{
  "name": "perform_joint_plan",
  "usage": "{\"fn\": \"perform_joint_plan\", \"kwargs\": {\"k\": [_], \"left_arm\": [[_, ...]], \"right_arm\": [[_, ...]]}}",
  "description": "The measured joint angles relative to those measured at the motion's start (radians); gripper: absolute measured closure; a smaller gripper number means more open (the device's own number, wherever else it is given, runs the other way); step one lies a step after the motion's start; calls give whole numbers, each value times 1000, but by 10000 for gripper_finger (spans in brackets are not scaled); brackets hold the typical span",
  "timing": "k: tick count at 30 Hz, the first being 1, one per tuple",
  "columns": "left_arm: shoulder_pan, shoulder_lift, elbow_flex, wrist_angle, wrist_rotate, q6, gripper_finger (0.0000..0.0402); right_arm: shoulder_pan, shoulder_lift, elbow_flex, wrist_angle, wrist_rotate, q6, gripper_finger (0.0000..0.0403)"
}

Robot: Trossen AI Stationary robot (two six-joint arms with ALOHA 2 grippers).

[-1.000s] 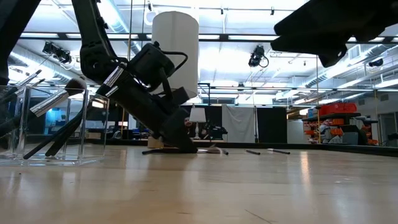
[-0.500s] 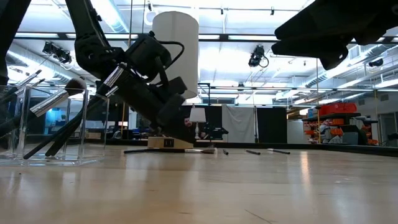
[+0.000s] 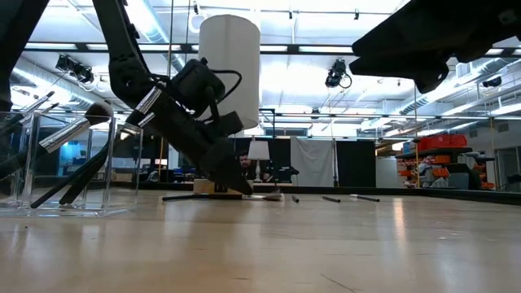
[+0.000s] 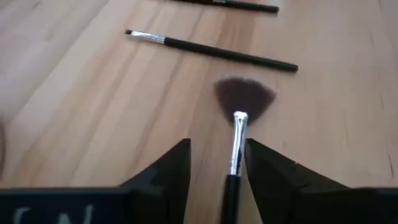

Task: Put items in baskets/containers
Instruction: Put the highlighter brush in the transparent organizer

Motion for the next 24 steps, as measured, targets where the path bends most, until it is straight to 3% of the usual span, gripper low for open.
{"fn": "perform_joint_plan", "kwargs": {"k": [4, 9, 20, 24], "left_arm": [[33, 0, 0, -35, 136, 94, 244], [41, 22, 3, -39, 191, 214, 269], [85, 113, 9, 10, 284, 187, 383], [100, 115, 9, 11, 306, 187, 383]], "right_arm": [[-9, 0, 0, 0, -25, 0, 254], [-11, 0, 0, 4, -25, 0, 254], [-11, 0, 0, 15, -26, -7, 254], [-11, 0, 0, 15, -26, -7, 254]]}}
